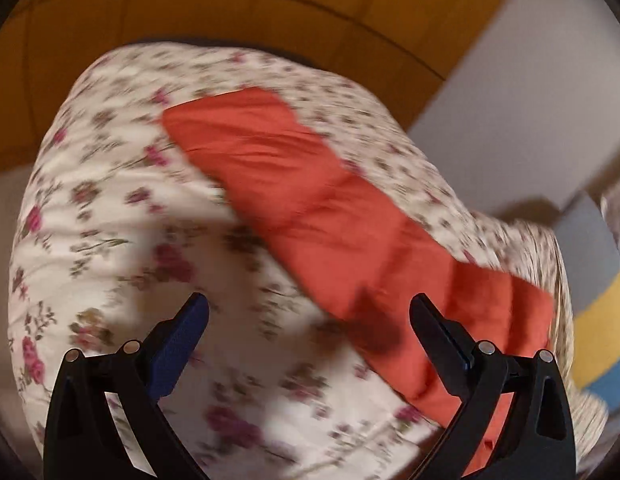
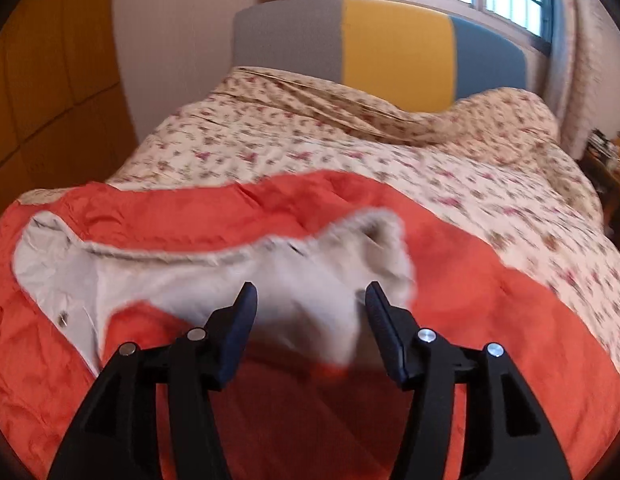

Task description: Fold large clothes

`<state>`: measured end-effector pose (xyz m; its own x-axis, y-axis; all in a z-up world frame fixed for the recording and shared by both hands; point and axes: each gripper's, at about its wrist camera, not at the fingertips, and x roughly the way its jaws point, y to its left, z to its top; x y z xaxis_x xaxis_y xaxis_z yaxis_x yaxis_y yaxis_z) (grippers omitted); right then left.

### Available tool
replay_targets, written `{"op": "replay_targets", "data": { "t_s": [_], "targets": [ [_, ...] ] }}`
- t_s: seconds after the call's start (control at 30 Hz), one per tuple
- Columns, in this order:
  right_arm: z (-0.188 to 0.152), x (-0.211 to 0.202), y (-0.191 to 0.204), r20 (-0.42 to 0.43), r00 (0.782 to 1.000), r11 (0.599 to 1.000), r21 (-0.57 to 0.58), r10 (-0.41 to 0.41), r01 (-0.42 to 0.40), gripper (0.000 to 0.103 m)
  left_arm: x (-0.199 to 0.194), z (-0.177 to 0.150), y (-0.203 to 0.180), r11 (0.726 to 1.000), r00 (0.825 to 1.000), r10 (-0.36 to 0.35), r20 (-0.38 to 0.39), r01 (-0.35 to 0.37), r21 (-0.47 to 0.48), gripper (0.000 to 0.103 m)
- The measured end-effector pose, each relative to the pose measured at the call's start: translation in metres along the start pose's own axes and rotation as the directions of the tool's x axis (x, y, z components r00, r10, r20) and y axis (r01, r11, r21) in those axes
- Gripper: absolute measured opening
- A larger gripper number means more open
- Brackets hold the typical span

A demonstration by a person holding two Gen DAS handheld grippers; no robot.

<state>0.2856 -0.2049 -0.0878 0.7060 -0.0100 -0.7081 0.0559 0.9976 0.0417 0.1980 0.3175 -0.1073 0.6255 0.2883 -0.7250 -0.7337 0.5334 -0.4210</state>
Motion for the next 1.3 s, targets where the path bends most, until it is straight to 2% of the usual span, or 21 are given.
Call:
{"op": "replay_targets", "data": {
  "t_s": [0.03,0.1,0.17,0.27,0.3,0.37,0.43,0.53,0.57,0.6,0.63,0.7,0.73,0.8,0.93,1.03,1.1,1.17,1.23,1.3],
  "targets": [
    [-0.005,-0.002,-0.001,0.001,1.0,1.0,-0.006,-0.022,0.022,0.057,0.0,0.002,0.008,1.0,1.0,0.003,-0.002,-0.003,-0.025,0.1],
    [-0.018,-0.001,-0.003,-0.004,0.998,0.998,-0.012,-0.067,0.067,0.069,0.004,0.007,0.022,0.998,1.0,0.005,-0.006,-0.005,-0.07,0.1],
    [-0.025,0.001,-0.007,-0.01,0.998,0.998,0.006,-0.056,0.056,0.07,0.009,0.011,0.033,0.993,1.0,-0.008,-0.017,0.006,-0.116,0.1],
    [-0.028,0.004,-0.01,-0.02,0.998,0.998,0.019,-0.065,0.065,0.071,0.017,0.024,0.045,0.983,0.999,-0.044,0.012,0.045,-0.176,0.097],
    [-0.028,0.005,-0.01,-0.025,0.997,0.997,0.017,-0.07,0.07,0.071,0.021,0.028,0.047,0.981,0.999,-0.045,0.009,0.046,-0.191,0.091],
    [-0.03,0.005,-0.008,-0.026,0.995,0.995,0.005,-0.099,0.099,0.071,0.029,0.037,0.055,0.971,0.999,-0.048,0.02,0.051,-0.233,0.087],
    [-0.03,0.006,-0.005,-0.025,0.993,0.994,-0.007,-0.113,0.113,0.073,0.033,0.045,0.06,0.966,0.998,-0.052,0.038,0.06,-0.25,0.087],
    [-0.031,0.009,-0.005,-0.035,0.993,0.993,-0.008,-0.116,0.116,0.074,0.046,0.055,0.051,0.977,0.998,-0.041,0.048,0.051,-0.207,0.086],
    [-0.032,0.009,-0.005,-0.035,0.993,0.993,-0.007,-0.117,0.117,0.075,0.05,0.058,0.048,0.98,0.998,-0.042,0.055,0.052,-0.193,0.08],
    [-0.032,0.009,-0.006,-0.034,0.993,0.993,-0.006,-0.116,0.116,0.075,0.053,0.059,0.048,0.981,0.998,-0.044,0.053,0.053,-0.188,0.065],
    [-0.032,0.009,-0.006,-0.034,0.993,0.993,-0.004,-0.114,0.114,0.076,0.055,0.06,0.049,0.981,0.998,-0.044,0.048,0.052,-0.186,0.059],
    [-0.032,0.009,-0.007,-0.032,0.993,0.994,0.001,-0.114,0.114,0.076,0.059,0.062,0.049,0.981,0.998,-0.058,0.035,0.064,-0.182,0.029],
    [-0.032,0.009,-0.007,-0.031,0.993,0.993,0.002,-0.115,0.115,0.076,0.062,0.063,0.049,0.98,0.997,-0.079,0.02,0.082,-0.181,0.026],
    [-0.033,0.009,-0.007,-0.029,0.993,0.993,0.002,-0.117,0.117,0.077,0.056,0.063,0.05,0.98,0.995,-0.092,0.048,0.099,-0.174,0.014],
    [-0.033,0.009,-0.007,-0.029,0.993,0.993,0.004,-0.115,0.115,0.077,0.031,0.06,0.046,0.983,0.987,-0.072,0.141,0.095,-0.157,0.008],
    [-0.033,0.009,-0.007,-0.028,0.993,0.993,0.004,-0.115,0.115,0.077,-0.003,0.054,0.038,0.987,0.966,-0.018,0.259,0.059,-0.152,0.007],
    [-0.032,0.009,-0.008,-0.029,0.993,0.993,0.004,-0.114,0.114,0.077,-0.021,0.05,0.03,0.989,0.951,-0.004,0.309,0.05,-0.142,0.007],
    [-0.033,0.009,-0.007,-0.028,0.993,0.994,0.007,-0.112,0.113,0.077,-0.04,0.045,0.018,0.992,0.934,-0.029,0.356,0.072,-0.108,0.007],
    [-0.032,0.009,-0.008,-0.028,0.993,0.994,0.006,-0.113,0.113,0.077,-0.06,0.039,-0.005,0.995,0.911,-0.088,0.403,0.095,0.001,0.007],
    [-0.032,0.009,-0.008,-0.028,0.993,0.994,0.007,-0.112,0.113,0.077,-0.079,0.027,-0.034,0.984,0.884,-0.159,0.44,0.107,0.141,0.007]
  ]
}}
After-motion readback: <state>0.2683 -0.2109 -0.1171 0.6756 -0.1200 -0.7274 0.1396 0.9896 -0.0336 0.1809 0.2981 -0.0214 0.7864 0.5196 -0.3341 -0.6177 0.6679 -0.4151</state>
